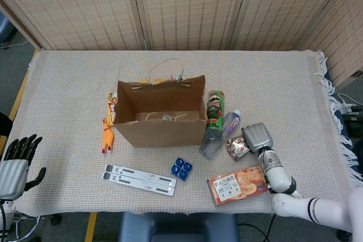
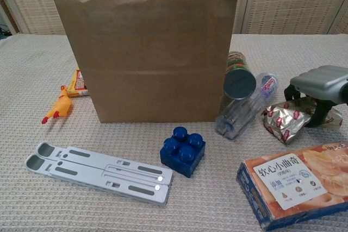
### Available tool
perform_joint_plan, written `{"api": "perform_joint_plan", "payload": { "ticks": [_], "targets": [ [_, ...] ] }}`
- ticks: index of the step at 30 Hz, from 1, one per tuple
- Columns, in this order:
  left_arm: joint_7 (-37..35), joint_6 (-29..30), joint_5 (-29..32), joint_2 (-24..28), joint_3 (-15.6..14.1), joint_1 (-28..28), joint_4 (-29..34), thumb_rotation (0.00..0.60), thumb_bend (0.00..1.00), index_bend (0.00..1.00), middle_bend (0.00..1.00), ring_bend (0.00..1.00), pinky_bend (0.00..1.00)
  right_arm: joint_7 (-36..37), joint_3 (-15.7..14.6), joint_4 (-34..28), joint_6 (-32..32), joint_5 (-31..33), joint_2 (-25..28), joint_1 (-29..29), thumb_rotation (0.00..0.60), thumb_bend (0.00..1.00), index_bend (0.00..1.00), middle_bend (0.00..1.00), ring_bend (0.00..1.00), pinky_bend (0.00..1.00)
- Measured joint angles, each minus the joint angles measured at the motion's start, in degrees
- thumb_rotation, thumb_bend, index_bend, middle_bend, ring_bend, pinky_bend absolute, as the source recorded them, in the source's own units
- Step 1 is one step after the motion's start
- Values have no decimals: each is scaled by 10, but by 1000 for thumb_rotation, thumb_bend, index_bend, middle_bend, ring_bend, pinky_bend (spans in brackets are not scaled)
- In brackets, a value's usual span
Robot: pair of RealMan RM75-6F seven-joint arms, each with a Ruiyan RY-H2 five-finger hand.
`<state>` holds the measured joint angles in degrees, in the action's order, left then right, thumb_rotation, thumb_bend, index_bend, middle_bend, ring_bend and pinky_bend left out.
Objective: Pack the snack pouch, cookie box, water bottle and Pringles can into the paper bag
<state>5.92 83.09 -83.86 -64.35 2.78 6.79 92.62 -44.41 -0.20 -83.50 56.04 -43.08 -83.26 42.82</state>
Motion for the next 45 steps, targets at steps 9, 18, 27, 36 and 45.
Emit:
{"api": "perform_joint_plan", "payload": {
  "ticks": [9,18,27,36,45],
  "targets": [
    [4,2,0,-1,0,-1,1,600,381,55,0,0,0,84,10,-125,57,-86,136,-38,600,295,554,542,578,651],
    [7,3,1,-2,0,-1,2,600,381,54,0,0,0,128,88,-245,148,-120,247,-57,600,296,554,542,578,651],
    [3,2,0,-1,0,-1,1,600,382,55,0,0,0,-1,170,-312,194,-58,246,11,600,295,555,542,578,651],
    [-4,-1,-2,1,-1,0,-1,600,381,55,0,0,0,-167,232,-294,239,56,119,163,600,295,554,542,577,651],
    [-17,-3,-6,3,-2,2,-6,600,381,54,0,0,0,-291,231,-184,267,106,-19,276,600,295,523,542,556,651]
  ]
}}
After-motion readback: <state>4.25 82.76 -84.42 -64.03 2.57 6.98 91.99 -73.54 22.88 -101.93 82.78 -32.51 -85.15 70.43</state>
